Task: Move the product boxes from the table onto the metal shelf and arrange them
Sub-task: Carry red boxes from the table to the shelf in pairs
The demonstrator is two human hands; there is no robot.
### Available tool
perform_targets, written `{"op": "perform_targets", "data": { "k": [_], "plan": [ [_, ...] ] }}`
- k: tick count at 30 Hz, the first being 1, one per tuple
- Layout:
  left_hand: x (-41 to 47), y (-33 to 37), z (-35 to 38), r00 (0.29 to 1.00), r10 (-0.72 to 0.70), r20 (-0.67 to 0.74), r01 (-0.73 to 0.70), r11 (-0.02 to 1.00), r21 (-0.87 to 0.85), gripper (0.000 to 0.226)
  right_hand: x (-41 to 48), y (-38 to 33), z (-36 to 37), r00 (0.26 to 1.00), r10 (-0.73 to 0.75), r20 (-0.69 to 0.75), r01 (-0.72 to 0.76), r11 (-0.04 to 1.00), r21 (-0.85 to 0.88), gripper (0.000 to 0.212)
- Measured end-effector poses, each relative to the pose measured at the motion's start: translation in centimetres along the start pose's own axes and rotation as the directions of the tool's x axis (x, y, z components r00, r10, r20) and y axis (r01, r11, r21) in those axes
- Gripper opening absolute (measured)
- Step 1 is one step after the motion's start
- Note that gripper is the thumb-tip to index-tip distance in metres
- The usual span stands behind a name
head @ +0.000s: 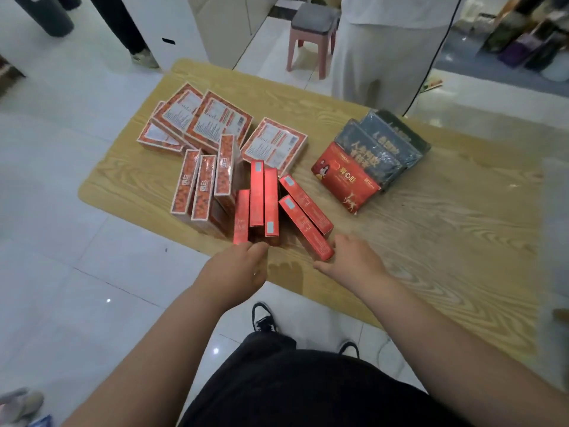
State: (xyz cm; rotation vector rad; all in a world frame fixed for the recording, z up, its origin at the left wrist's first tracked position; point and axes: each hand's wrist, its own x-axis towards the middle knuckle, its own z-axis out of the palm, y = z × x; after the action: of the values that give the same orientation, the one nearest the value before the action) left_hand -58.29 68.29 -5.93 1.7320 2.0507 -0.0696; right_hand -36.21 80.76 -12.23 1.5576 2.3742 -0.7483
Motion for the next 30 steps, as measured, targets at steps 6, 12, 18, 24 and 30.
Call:
{"op": "perform_targets", "data": {
  "k": [6,12,18,24,30],
  "plan": [
    [6.1,-1.3,-3.7,0.981,0.195,0.000,-0.195,0.981,0.025,0.050,0.5,0.0,1.0,0.995,0.089,-0.038,-0.082,0.985,0.149,0.039],
    [13.4,0.7,-5.5,0.947,0.318,-0.034,-0.320,0.946,-0.058,0.048,-2.2,5.2,0.7,0.962,0.265,-0.073,-0.227,0.916,0.329,0.025],
    [22.1,4.8,-4.3,0.981,0.190,-0.027,-0.190,0.951,-0.244,0.065,-5.8,11.3,-0.3,0.877,0.477,-0.049,-0.325,0.667,0.670,0.029],
    [27.9,8.5,-2.9,0.993,-0.119,0.024,0.120,0.930,-0.349,0.115,-5.4,17.0,-1.8,0.796,0.605,0.002,-0.345,0.451,0.823,0.023],
    [29.3,11.2,-1.1,0.968,-0.245,0.063,0.252,0.921,-0.296,0.130,-2.8,20.6,-2.2,0.798,0.583,0.154,-0.320,0.193,0.928,0.039]
  ]
}}
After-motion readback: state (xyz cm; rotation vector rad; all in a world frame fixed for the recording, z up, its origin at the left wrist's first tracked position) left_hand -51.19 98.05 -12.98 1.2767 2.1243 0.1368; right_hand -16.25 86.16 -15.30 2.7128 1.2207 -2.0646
